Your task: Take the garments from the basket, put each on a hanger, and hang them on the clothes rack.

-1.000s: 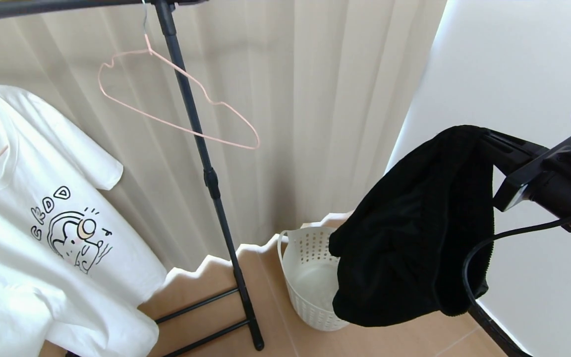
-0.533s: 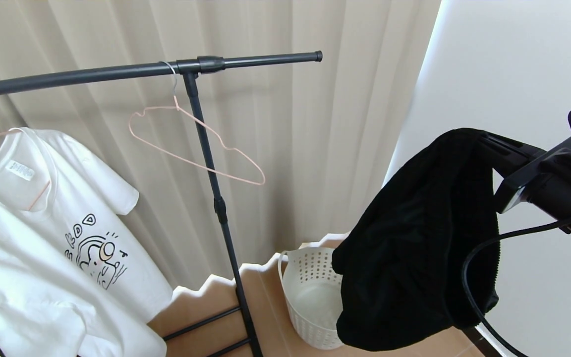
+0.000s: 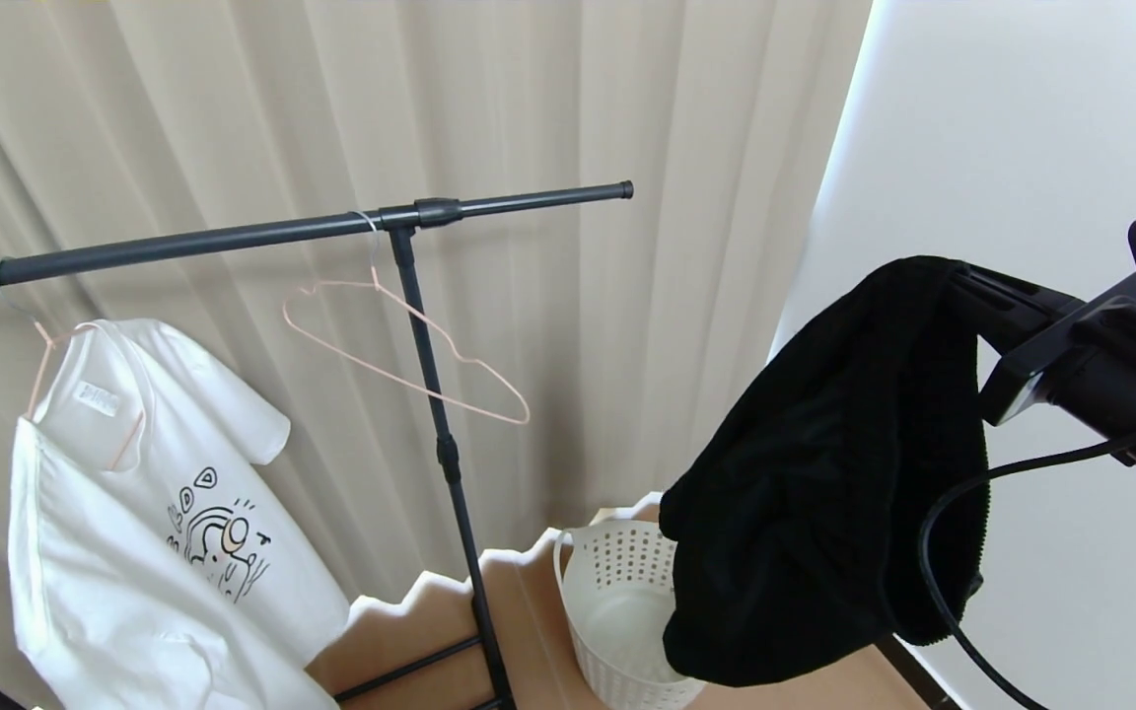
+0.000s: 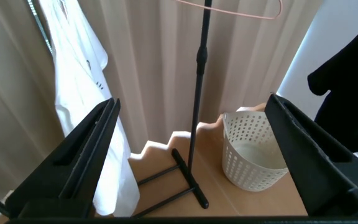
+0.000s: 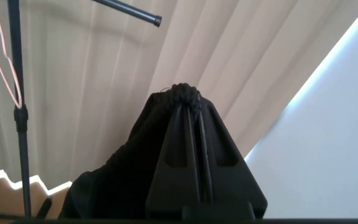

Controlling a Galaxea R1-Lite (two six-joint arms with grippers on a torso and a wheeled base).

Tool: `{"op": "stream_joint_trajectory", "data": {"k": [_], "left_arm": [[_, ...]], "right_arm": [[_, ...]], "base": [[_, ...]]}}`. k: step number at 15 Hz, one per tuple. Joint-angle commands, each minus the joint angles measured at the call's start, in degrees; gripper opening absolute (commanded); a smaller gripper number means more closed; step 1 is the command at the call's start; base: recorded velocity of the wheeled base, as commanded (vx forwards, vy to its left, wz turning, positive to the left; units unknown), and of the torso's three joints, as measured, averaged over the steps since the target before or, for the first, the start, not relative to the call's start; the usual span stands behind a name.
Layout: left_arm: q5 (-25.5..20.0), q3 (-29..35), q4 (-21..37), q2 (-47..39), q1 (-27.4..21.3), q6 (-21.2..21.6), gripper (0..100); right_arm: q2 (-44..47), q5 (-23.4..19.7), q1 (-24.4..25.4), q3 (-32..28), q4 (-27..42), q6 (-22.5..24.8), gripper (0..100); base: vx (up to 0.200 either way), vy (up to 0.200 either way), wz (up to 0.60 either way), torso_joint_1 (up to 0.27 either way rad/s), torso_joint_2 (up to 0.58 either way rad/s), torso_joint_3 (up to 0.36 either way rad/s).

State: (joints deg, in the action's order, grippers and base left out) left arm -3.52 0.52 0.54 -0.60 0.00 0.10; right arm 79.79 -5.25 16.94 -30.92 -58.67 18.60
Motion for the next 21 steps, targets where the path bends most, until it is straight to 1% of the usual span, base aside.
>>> {"op": "stream_joint_trajectory", "data": {"k": [1, 11, 14, 20, 21], "left_arm": [[0.01, 0.0, -0.01, -0.02, 0.0, -0.01, 100], [0.18, 0.0, -0.1, -0.11, 0.0, -0.19, 100], [0.18, 0.0, -0.1, -0.02, 0.0, -0.1, 100], [0.1, 0.0, -0.1, -0.02, 0.0, -0.1, 100], [0.1, 0.0, -0.1, -0.02, 0.0, -0.1, 100]], "right_arm": [[0.11, -0.02, 0.02, -0.02, -0.04, 0.03, 0], [0.02, 0.16, 0.02, 0.86, -0.13, 0.38, 0], [0.02, 0.07, 0.02, 0.77, -0.13, 0.29, 0], [-0.51, 0.16, 0.02, 1.56, -0.13, 0.38, 0], [-0.51, 0.16, 0.02, 1.65, -0.13, 0.38, 0]], "base": [[0.0, 0.0, 0.0, 0.168, -0.39, -0.032], [0.0, 0.0, 0.0, 0.164, -0.36, -0.177], [0.0, 0.0, 0.0, 0.044, -0.1, -0.045], [0.0, 0.0, 0.6, 0.006, 0.0, -0.001], [0.0, 0.0, 0.0, 0.0, 0.0, 0.0]]}}
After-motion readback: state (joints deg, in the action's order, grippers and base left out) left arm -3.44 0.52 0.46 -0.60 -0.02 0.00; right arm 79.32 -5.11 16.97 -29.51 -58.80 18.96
